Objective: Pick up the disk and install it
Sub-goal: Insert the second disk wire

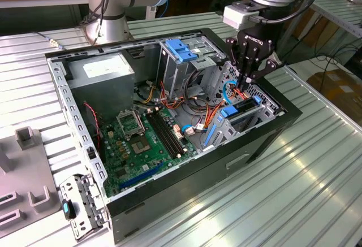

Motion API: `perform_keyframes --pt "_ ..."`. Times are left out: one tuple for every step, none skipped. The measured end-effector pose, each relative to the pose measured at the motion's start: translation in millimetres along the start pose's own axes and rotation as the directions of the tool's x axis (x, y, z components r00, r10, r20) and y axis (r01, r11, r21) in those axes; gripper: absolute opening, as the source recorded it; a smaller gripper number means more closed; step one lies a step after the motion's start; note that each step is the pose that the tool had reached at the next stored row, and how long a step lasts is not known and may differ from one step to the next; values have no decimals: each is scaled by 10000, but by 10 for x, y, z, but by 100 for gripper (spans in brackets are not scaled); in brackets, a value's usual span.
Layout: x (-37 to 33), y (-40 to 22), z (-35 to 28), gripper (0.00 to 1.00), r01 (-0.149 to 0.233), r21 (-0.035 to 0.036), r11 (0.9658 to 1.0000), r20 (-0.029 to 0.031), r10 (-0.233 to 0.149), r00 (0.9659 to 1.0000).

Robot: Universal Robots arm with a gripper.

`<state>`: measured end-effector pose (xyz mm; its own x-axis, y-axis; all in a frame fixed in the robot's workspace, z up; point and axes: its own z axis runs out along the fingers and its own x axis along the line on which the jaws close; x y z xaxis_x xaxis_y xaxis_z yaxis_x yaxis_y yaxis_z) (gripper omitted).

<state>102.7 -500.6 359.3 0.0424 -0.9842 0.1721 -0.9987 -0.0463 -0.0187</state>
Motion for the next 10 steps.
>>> perform_keyframes --pt "3 0 1 16 -1 11 10000 237 1 9997" --pt "6 0 1 16 -3 18 10000 406 2 9992" --pt "10 1 3 16 -6 27 10000 599 5 9982" --pt "14 1 4 16 -8 33 10000 723 5 9974" --pt "14 1 5 16 -7 33 10000 726 4 9974" --pt "15 3 5 16 -1 40 10000 727 -2 9974" --pt "16 10 6 16 9 54 10000 726 -13 9974" --pt "17 19 6 16 18 66 10000 727 -23 9973" --pt "16 40 6 16 37 86 10000 726 -43 9974" --pt "17 49 7 16 48 95 9999 729 -55 9973"
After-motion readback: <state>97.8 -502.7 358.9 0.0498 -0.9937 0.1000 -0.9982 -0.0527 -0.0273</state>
